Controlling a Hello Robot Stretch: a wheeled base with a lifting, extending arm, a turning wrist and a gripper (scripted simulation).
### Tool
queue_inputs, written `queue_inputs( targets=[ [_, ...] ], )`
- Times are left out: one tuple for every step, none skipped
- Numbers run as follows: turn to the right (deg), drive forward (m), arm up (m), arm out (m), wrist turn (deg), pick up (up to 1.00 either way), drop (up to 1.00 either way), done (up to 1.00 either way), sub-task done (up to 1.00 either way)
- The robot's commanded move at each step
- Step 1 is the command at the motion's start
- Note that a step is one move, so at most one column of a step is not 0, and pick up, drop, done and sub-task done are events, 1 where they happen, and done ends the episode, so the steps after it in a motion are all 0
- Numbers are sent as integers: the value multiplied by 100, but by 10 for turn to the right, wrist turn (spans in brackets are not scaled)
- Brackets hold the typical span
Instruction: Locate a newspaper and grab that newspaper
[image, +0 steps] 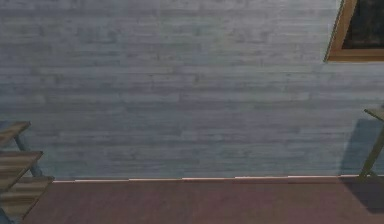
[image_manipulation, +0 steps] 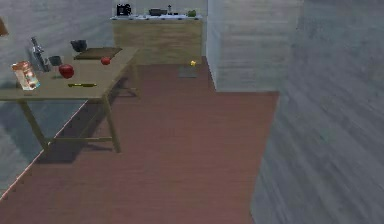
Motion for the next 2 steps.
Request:
queue_inputs(
  targets=[
    [-450,0,0,0,0,0,0,0,0],
    [-330,0,0,0,0,0,0,0,0]
  ],
)
